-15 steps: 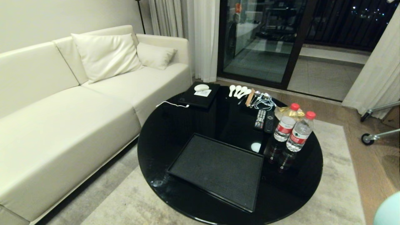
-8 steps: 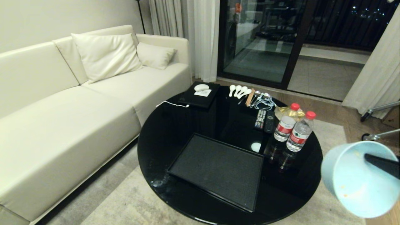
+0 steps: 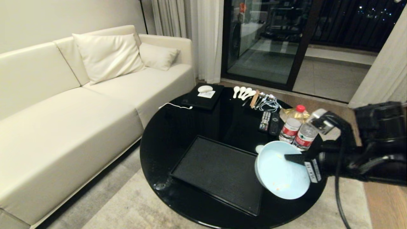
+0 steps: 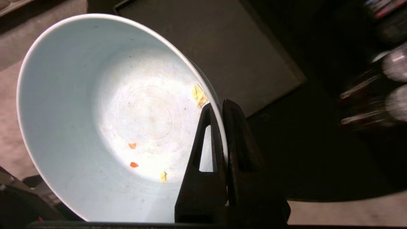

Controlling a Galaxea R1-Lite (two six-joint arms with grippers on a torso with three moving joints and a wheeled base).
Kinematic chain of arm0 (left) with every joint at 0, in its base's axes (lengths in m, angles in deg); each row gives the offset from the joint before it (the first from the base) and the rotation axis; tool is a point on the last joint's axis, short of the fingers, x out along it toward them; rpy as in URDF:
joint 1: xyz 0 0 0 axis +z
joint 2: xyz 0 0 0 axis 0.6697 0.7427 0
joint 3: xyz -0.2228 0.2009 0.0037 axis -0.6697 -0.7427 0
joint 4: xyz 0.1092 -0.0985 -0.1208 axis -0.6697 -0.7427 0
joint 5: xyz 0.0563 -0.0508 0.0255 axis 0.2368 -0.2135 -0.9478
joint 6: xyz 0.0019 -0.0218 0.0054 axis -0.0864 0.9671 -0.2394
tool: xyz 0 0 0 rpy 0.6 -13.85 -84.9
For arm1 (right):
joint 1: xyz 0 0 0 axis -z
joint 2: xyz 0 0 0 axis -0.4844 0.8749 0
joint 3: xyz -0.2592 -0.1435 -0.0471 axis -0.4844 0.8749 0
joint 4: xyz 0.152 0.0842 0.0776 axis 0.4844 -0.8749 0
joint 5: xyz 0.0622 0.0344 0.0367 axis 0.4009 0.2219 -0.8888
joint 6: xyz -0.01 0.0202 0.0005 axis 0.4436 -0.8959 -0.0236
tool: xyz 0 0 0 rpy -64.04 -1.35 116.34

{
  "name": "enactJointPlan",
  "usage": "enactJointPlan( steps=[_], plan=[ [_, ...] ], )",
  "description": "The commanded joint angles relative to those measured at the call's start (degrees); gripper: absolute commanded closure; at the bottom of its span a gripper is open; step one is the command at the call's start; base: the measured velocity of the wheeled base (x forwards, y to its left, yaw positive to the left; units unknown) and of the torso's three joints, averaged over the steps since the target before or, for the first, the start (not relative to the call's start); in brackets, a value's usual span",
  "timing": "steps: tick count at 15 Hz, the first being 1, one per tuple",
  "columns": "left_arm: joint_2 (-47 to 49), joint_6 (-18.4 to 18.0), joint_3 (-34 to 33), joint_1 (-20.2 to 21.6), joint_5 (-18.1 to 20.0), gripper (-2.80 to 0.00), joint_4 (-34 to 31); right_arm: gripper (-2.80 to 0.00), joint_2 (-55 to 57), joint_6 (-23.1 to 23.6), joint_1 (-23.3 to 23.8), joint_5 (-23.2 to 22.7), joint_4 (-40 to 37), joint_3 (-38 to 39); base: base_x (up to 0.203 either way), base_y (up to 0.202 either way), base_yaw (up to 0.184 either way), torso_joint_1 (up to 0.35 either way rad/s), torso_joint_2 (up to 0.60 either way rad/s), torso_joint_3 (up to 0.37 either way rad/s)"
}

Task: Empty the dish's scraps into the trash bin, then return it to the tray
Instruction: Put the bowl back to the table

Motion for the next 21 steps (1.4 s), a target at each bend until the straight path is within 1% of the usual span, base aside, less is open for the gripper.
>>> enactJointPlan(
  steps=[1, 3, 4, 6, 8, 10, 13, 15, 21],
  plan=[
    [0.0, 0.0, 0.0, 0.0, 0.0, 0.0, 0.0, 0.0, 12.8, -5.5, -2.0, 1.1, 1.2, -2.1, 0.0, 0.0, 0.0, 0.0, 0.0, 0.0],
    [0.0, 0.0, 0.0, 0.0, 0.0, 0.0, 0.0, 0.0, 18.6, -9.9, -2.6, 3.7, 1.7, -4.2, 0.0, 0.0, 0.0, 0.0, 0.0, 0.0],
    [0.0, 0.0, 0.0, 0.0, 0.0, 0.0, 0.0, 0.0, 21.7, -13.3, -3.5, 5.9, 1.8, -6.3, 0.0, 0.0, 0.0, 0.0, 0.0, 0.0],
    [0.0, 0.0, 0.0, 0.0, 0.0, 0.0, 0.0, 0.0, 26.5, -21.5, -6.9, 9.9, 1.6, -11.4, 0.0, 0.0, 0.0, 0.0, 0.0, 0.0],
    [0.0, 0.0, 0.0, 0.0, 0.0, 0.0, 0.0, 0.0, 30.8, -25.4, -10.1, 13.2, 1.6, -15.7, 0.0, 0.0, 0.0, 0.0, 0.0, 0.0],
    [0.0, 0.0, 0.0, 0.0, 0.0, 0.0, 0.0, 0.0, 34.5, -27.5, -12.1, 16.5, 1.2, -20.3, 0.0, 0.0, 0.0, 0.0, 0.0, 0.0],
    [0.0, 0.0, 0.0, 0.0, 0.0, 0.0, 0.0, 0.0, 39.2, -29.7, -12.8, 17.9, -2.7, -26.5, 0.0, 0.0, 0.0, 0.0, 0.0, 0.0],
    [0.0, 0.0, 0.0, 0.0, 0.0, 0.0, 0.0, 0.0, 42.3, -31.4, -12.8, 19.8, -4.4, -29.7, 0.0, 0.0, 0.0, 0.0, 0.0, 0.0],
    [0.0, 0.0, 0.0, 0.0, 0.0, 0.0, 0.0, 0.0, 46.8, -31.9, -11.8, 20.2, -4.9, -34.8, 0.0, 0.0, 0.0, 0.0, 0.0, 0.0]
  ],
)
